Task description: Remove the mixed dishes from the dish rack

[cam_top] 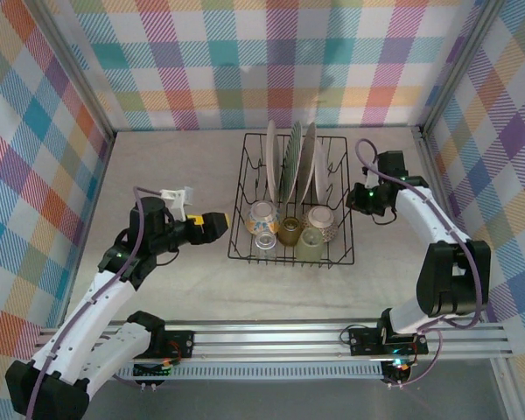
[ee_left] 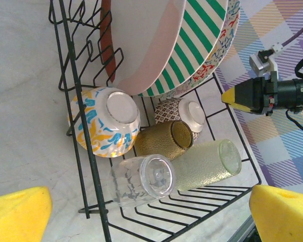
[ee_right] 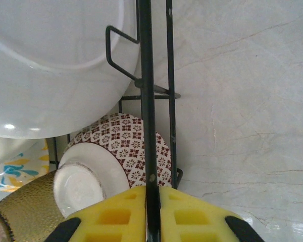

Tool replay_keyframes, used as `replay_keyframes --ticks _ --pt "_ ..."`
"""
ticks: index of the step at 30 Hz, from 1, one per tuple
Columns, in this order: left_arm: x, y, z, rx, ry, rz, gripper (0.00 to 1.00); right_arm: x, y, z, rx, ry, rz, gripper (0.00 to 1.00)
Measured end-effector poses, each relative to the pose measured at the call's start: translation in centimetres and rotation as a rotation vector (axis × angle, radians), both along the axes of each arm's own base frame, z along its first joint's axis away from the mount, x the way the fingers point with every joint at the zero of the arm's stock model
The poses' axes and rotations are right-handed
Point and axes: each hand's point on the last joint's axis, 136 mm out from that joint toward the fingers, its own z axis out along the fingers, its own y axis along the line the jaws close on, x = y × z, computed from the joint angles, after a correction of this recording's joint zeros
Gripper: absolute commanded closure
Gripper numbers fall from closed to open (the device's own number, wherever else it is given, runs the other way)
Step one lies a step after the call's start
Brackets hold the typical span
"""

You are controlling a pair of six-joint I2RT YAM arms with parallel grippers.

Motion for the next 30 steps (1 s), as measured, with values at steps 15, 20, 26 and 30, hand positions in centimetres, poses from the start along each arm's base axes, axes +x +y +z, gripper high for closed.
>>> replay_keyframes --ticks 15,20,26,30 --pt "2.2 -1.7 0.8 0.043 0.036 -0.013 0.01 2.9 3.3 1.0 0.067 -0.079 0.083 0.94" --pt "2.3 -2.1 0.9 0.050 0.034 -0.017 0.02 2.5 4.6 0.3 0.066 -0.061 0.121 0.97" --pt "2.7 -2.6 1.0 0.058 0.038 -0.024 0.01 2.3 5.5 0.3 0.062 -0.063 0.144 0.94" --pt "2.7 -2.6 0.9 0.062 0.036 -0.021 0.01 2.1 4.7 1.4 0.018 -0.080 0.116 0.74"
